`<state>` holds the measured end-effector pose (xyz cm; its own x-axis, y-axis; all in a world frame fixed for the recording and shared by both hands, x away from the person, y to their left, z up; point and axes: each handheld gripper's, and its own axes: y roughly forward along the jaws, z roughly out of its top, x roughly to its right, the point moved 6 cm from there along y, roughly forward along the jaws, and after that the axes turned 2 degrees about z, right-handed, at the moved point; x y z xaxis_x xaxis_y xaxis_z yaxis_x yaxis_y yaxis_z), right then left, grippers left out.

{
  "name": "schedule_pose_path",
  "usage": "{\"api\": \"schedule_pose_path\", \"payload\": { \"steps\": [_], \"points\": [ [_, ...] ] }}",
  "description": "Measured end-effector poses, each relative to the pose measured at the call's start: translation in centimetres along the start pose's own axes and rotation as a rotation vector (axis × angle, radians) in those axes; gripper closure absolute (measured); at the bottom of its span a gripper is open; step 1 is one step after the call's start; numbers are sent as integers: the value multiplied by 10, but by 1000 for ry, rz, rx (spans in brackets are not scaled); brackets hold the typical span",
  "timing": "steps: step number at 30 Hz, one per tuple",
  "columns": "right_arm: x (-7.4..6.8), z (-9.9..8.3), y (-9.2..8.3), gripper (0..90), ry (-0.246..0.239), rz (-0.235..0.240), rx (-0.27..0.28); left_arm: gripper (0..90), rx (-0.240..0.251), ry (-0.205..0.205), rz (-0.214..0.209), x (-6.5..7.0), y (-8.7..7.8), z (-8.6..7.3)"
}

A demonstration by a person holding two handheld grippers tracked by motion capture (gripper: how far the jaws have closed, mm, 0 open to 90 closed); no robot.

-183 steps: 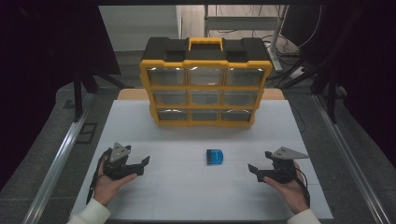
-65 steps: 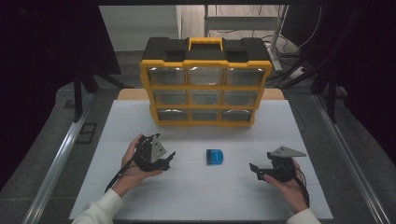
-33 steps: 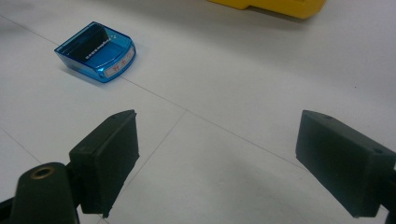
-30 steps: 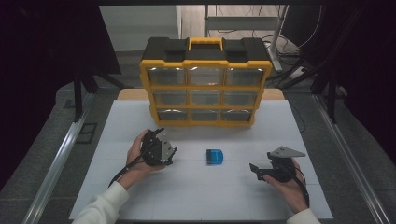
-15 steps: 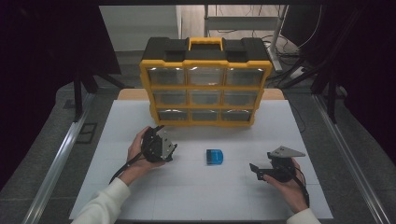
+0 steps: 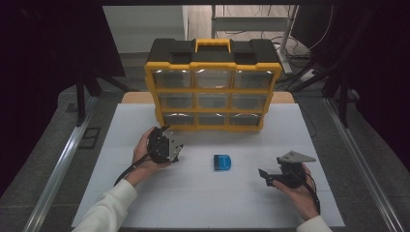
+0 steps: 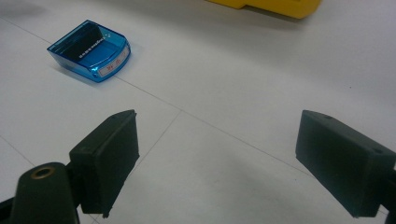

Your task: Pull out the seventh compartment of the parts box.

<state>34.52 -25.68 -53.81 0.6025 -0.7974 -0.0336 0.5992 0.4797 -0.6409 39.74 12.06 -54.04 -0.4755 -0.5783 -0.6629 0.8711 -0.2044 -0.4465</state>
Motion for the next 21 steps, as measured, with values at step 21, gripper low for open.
{"api": "schedule_pose_path", "payload": {
  "steps": [21],
  "points": [
    [0,0,0,138,-3,-1,-1,149,26,57,34,-2,10,5]
  ]
}}
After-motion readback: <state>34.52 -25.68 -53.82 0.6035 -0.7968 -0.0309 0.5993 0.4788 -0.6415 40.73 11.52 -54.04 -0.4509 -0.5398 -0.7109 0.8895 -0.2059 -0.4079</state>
